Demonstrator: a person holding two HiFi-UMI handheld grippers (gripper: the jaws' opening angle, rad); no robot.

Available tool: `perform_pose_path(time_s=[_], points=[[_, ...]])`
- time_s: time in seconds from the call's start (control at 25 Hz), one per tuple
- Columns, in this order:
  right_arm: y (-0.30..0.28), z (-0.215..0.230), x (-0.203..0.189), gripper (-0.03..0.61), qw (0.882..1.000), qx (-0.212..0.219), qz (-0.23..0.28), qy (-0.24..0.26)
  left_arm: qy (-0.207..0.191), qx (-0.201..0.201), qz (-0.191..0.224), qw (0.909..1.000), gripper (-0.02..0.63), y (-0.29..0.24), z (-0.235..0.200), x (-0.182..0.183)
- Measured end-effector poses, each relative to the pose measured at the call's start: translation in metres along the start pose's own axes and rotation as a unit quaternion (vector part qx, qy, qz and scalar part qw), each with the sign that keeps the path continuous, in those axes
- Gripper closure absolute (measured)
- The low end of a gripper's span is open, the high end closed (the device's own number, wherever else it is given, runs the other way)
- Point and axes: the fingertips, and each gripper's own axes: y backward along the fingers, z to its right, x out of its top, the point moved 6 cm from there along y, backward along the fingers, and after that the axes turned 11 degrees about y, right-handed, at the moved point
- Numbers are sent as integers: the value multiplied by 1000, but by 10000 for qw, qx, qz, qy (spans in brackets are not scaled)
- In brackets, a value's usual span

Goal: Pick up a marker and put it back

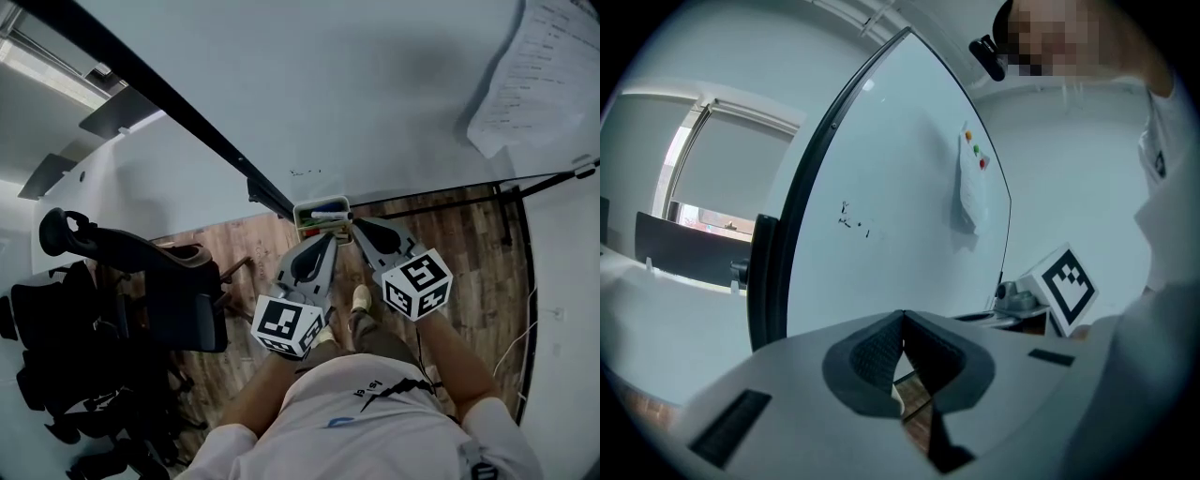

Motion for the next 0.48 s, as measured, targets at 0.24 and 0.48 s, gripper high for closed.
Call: perform_pose_path(time_s=[0.24,0.48], points=[[-25,23,-36,561,9984,6,-522,-214,42,74,-139,9999,603,-18,-12,-12],[-39,26,-48,489,9959,286,-720,-471,83,232,-218,9995,603,-20,-20,-16]])
